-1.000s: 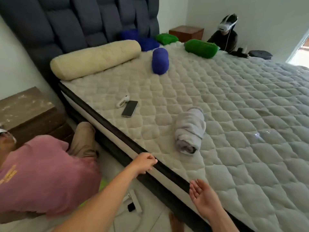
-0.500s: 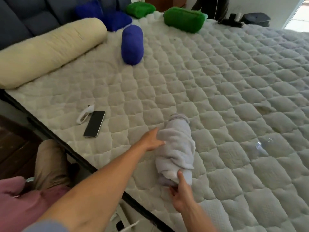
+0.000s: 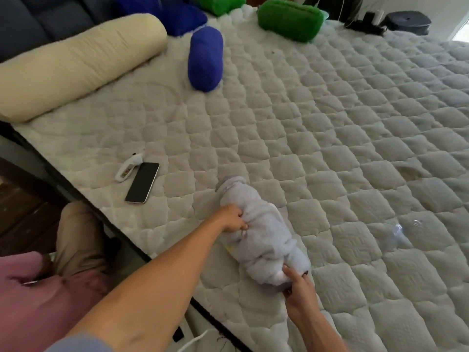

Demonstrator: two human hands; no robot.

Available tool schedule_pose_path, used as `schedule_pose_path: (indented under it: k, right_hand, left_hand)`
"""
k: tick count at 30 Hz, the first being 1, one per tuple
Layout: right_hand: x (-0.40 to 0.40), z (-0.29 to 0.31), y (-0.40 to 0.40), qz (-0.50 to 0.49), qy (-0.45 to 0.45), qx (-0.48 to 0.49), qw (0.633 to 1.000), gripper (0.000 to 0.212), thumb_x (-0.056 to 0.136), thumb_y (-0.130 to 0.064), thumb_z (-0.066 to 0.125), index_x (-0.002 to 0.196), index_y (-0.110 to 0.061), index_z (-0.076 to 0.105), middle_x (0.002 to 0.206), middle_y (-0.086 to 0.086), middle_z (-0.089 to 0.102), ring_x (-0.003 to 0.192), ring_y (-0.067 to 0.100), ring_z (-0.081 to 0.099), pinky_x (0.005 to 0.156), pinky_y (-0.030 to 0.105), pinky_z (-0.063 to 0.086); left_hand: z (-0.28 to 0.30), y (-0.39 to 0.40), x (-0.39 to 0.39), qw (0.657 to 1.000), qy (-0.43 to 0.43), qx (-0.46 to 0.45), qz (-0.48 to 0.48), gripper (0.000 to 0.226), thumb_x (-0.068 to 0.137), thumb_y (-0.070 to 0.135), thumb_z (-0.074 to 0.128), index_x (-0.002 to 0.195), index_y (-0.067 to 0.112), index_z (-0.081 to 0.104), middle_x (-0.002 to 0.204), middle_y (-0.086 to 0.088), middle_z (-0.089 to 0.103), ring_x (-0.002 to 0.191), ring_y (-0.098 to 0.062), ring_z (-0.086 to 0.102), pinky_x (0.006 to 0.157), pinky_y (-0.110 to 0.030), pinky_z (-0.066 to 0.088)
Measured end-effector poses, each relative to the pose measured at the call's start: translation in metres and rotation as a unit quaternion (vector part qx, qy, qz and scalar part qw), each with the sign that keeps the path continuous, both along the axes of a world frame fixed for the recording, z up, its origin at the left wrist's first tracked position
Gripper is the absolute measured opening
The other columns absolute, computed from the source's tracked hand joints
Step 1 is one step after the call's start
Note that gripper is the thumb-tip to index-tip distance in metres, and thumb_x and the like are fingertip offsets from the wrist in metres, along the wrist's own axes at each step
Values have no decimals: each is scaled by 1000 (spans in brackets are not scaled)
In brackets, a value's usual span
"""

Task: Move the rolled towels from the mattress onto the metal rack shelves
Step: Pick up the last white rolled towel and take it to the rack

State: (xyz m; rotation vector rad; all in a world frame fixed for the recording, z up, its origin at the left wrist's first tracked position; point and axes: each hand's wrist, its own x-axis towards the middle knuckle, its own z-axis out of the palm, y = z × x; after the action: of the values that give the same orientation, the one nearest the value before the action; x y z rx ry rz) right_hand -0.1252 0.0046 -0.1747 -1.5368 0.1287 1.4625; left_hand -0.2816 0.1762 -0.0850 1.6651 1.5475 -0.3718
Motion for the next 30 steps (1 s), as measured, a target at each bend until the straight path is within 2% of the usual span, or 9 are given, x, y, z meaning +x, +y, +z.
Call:
schedule_pose_path:
  k: [4,8,12,15,19,22,26,28,30]
  right_hand:
    - [3,16,-2,53,-12,-16,998,42,78,-6,63,119,-2,61,113,21,67,97,34,63,76,40,53]
    - [-11,37,-8,140,-53,-35,988,32,74,-13,63,104,-3,63,106,21,64,91,34,60,82,51,53]
    - [-55,61,-36,258,-78,-28,963,19,75,-17,62,91,-7,61,94,18,61,79,33,57,62,39,51]
    - [-101,74,-71,357,-93,-13,929,22,77,-19,62,95,-5,61,101,20,64,81,35,59,71,45,54]
    - [-164,87,-139,483,-90,29,870,18,79,-20,62,93,-10,61,91,14,63,78,33,60,65,47,56]
    - [-204,89,-203,567,-108,52,815,28,72,-29,66,89,-7,66,92,20,68,81,38,63,79,56,54]
    - [-252,98,-308,650,-61,71,754,10,78,-15,62,83,-8,66,83,12,66,79,31,59,75,45,47]
    - [-271,95,-358,695,-34,63,716,17,78,-15,66,93,-6,68,92,11,68,83,28,60,75,42,44]
    - [-288,94,-403,737,-1,57,674,31,79,-18,69,107,-6,66,106,11,68,96,29,62,80,41,47]
  left_hand:
    - [12,-31,-33,999,11,-47,19,57,85,35,62,135,10,49,139,-14,50,124,-32,50,105,-42,42]
    - [30,-81,-75,992,6,-96,80,57,85,32,64,136,13,47,141,-9,47,123,-29,50,99,-36,47]
    - [51,-153,-133,967,-4,-193,165,64,86,25,65,144,20,36,144,-8,45,122,-25,51,104,-36,45]
    - [62,-232,-181,945,-27,-210,250,48,87,20,64,132,19,46,120,-8,57,93,-22,59,96,-37,46]
    - [70,-374,-240,909,-44,-170,378,8,87,21,62,86,24,55,82,3,56,68,-12,52,72,-26,44]
    - [79,-493,-263,863,-69,-122,486,10,86,21,62,95,22,57,89,1,56,74,-13,51,76,-28,43]
    - [87,-647,-272,772,-86,-52,628,38,90,24,56,128,17,51,121,-5,54,109,-25,53,91,-40,46]
    - [87,-715,-271,715,-92,-36,693,53,92,25,54,141,19,38,144,-8,41,128,-33,44,98,-47,45]
    - [90,-773,-271,655,-96,-14,749,58,93,24,51,147,21,29,151,-10,33,133,-36,39,101,-50,45]
